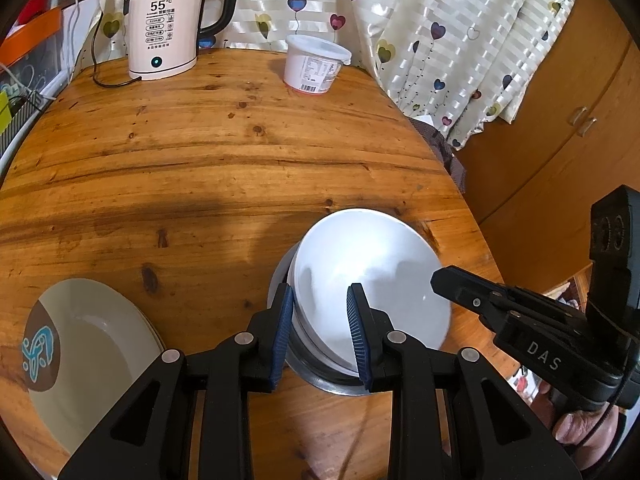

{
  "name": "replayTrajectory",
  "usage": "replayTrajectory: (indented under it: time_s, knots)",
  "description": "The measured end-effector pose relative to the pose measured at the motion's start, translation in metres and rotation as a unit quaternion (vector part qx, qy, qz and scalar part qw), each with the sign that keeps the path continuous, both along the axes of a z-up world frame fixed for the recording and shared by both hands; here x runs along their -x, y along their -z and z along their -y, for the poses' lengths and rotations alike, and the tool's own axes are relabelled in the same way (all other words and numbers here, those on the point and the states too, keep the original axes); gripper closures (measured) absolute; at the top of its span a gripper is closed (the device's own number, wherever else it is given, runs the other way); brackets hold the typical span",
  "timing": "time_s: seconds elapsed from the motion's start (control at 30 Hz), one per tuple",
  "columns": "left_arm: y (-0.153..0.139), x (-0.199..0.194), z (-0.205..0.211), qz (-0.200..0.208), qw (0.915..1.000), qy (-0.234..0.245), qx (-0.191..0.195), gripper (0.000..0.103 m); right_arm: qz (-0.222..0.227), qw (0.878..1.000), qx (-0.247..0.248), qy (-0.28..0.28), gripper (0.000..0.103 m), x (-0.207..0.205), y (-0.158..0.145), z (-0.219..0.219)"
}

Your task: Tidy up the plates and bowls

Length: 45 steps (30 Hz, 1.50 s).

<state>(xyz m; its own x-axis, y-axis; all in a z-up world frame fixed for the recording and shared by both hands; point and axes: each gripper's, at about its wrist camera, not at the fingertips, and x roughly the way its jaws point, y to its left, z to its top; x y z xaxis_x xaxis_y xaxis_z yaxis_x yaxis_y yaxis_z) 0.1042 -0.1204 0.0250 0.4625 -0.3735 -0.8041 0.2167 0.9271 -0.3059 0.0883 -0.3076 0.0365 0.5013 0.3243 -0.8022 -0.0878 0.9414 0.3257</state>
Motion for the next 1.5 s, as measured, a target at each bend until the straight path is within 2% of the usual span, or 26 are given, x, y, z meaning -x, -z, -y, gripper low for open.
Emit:
replayTrajectory:
  time_s: [0.6, 1.0, 1.4, 1.5]
  knots:
    - [0.000, 0.000, -0.003, 0.002, 1.0000, 0.001, 0.008, 0.075, -0.001, 1.000, -0.002, -0.004, 0.092, -0.001, 0.001, -0.003]
    - [-0.003, 0.005, -0.007, 0.018, 0.9996, 0.001, 0.021, 0.075, 0.011, 1.000, -0.005, -0.008, 0.091, 0.007, -0.003, 0.001]
    - [-0.006, 0.011, -0.018, 0.030, 0.9991, -0.007, 0.030, 0.073, 0.029, 0.999, -0.008, -0.021, 0.086, 0.015, -0.008, 0.007]
    - [-0.007, 0.014, -0.022, 0.035, 0.9988, -0.008, 0.034, 0.073, 0.038, 0.999, -0.007, -0.022, 0.081, 0.018, -0.010, 0.008]
